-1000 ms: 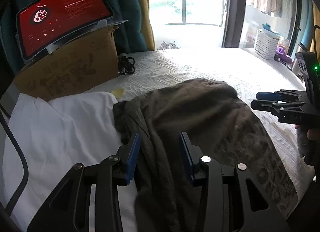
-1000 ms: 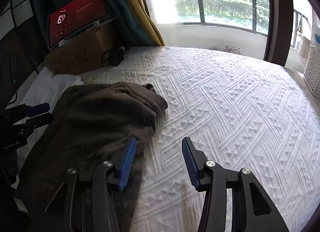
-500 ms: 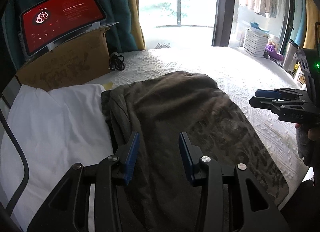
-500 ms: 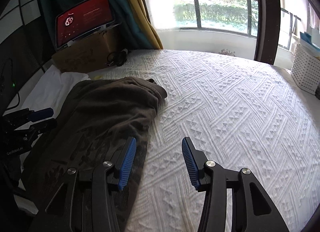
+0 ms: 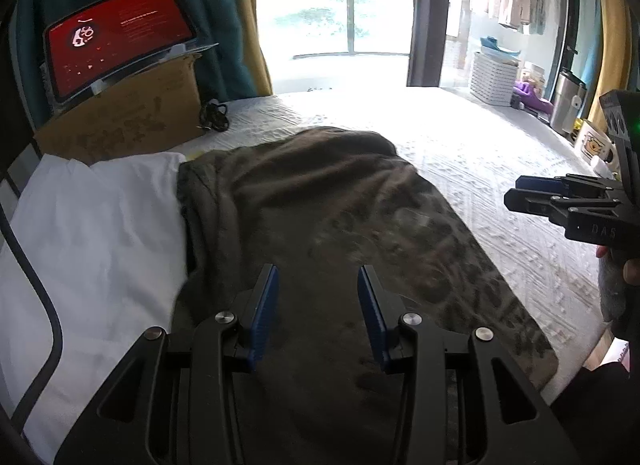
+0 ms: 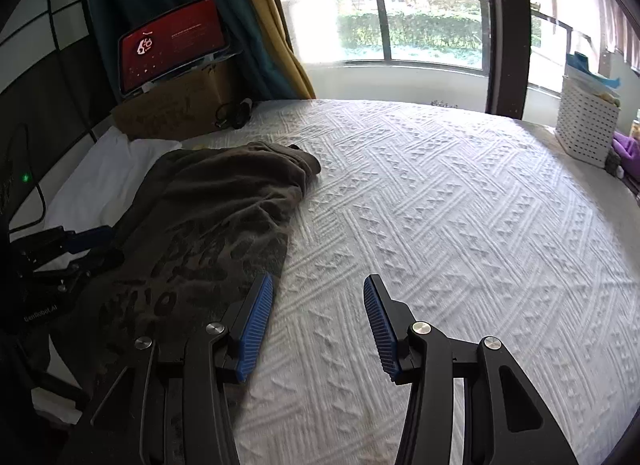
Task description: Fold small clothes
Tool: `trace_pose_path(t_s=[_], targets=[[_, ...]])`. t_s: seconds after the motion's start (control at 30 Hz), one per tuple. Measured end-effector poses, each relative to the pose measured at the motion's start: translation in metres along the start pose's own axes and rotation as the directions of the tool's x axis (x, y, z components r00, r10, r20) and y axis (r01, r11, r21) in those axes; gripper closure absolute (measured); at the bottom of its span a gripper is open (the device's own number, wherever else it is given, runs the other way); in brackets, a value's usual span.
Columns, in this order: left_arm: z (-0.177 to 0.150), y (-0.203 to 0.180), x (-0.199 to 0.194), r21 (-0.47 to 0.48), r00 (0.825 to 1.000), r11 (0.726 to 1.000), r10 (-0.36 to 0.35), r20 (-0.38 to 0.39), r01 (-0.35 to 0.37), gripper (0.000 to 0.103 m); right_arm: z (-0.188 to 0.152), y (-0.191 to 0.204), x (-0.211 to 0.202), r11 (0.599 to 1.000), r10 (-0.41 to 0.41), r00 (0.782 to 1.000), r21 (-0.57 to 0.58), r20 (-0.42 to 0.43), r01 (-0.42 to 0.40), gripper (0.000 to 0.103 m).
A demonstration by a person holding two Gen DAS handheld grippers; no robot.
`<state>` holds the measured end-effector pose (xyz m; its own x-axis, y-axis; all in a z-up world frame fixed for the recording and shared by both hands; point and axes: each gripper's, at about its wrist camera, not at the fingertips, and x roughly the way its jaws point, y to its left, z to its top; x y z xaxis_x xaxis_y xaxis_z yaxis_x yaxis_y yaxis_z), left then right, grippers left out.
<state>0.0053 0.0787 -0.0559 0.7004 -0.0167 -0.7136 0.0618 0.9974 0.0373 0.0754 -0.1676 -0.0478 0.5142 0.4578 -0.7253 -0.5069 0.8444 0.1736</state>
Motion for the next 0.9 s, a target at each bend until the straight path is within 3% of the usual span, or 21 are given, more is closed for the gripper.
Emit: trace_pose_path(t_s=[0.07, 0.17, 0.5, 0.9], targets=[[-0.003, -0.006, -0.002, 0.001, 1.000, 1.000, -0.008, 0.002, 0.008, 0.061, -0.005, -0.002, -0.007, 1.000, -0.006, 1.000, 0.007, 0.009, 0.005, 0.053], [-0.007, -0.015, -0.003, -0.001, 1.000, 1.000, -0.023, 0.003, 0.023, 0.050, -0.012, -0.005, -0.015, 1.000, -0.014, 1.000, 0.011, 0.012, 0.014, 0.053], [-0.011, -0.054, -0.014, 0.052, 0.998, 0.997, -0.061, 0.024, 0.060, 0.050, -0.034, -0.024, -0.049, 0.998, -0.055, 0.998, 0.045, 0.041, 0.053, 0.053], [0.013, -0.090, -0.054, 0.071, 0.977, 0.992, -0.112, 0.182, 0.100, 0.048, -0.048, -0.043, -0.113, 0.989, -0.143, 0.983, 0.054, 0.119, 0.137, 0.053]])
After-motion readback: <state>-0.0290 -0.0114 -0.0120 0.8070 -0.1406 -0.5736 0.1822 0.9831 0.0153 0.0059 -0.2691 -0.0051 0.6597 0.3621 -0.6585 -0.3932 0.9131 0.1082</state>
